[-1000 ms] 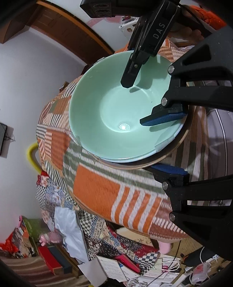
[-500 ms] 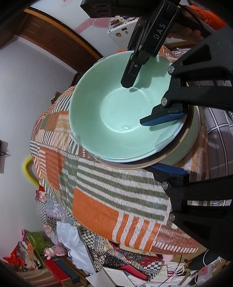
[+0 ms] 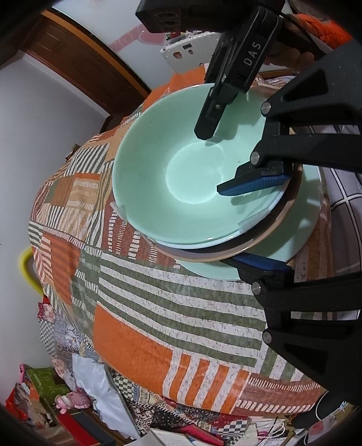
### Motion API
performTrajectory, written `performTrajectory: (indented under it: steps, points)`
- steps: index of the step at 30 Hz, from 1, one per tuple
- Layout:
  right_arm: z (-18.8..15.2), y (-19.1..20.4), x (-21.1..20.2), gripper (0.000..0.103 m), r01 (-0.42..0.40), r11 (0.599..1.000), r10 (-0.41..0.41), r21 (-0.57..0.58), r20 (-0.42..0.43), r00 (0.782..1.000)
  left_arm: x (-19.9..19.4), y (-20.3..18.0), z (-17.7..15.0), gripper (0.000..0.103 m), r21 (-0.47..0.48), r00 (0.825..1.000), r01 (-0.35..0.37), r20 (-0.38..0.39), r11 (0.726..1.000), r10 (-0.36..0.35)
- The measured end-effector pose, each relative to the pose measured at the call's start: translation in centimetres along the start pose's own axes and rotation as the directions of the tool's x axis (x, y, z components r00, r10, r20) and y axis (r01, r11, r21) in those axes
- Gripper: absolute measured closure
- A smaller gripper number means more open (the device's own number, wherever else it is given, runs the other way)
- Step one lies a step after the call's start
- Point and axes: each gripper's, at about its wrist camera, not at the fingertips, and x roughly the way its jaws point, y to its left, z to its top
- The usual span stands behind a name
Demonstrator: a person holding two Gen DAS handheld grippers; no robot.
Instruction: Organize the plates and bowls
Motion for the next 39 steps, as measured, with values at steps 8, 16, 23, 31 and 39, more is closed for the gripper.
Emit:
performTrajectory:
  steps: [8, 16, 23, 31, 39]
  points:
    - [0.0, 0.5, -0.5, 0.067, 0.022, 0.999, -0.022, -0.028, 0.016, 1.000, -0.7, 0.2, 0.0, 0.062, 0.006, 0.999, -0.018, 0.027, 1.000, 0.017]
    - [0.4, 1.4, -4.6, 0.064, 0.062, 0.995, -0.052, -0.075, 0.129, 0.990, -4.7, 0.1, 0.5, 0.062, 0.020, 0.989, -0.057, 0.140, 0.998, 0.054]
    - [0.4, 3.3, -10.0, 0.061, 0.080, 0.989, -0.041, -0.125, 0.284, 0.958, -10.5, -2.1, 0.7, 0.060, 0.077, 0.948, -0.056, 0.316, 0.995, 0.029]
    - [-0.4, 5.6, -15.4, 0.047, 0.093, 0.982, -0.009, -0.164, 0.452, 0.892, -16.4, -4.6, -0.4, 0.049, 0.144, 0.876, -0.067, 0.482, 0.987, -0.011]
    - [-1.2, 7.1, -17.9, 0.032, 0.118, 0.974, 0.005, -0.191, 0.545, 0.839, -20.3, -5.8, -2.1, 0.025, 0.166, 0.798, -0.088, 0.602, 0.982, -0.030]
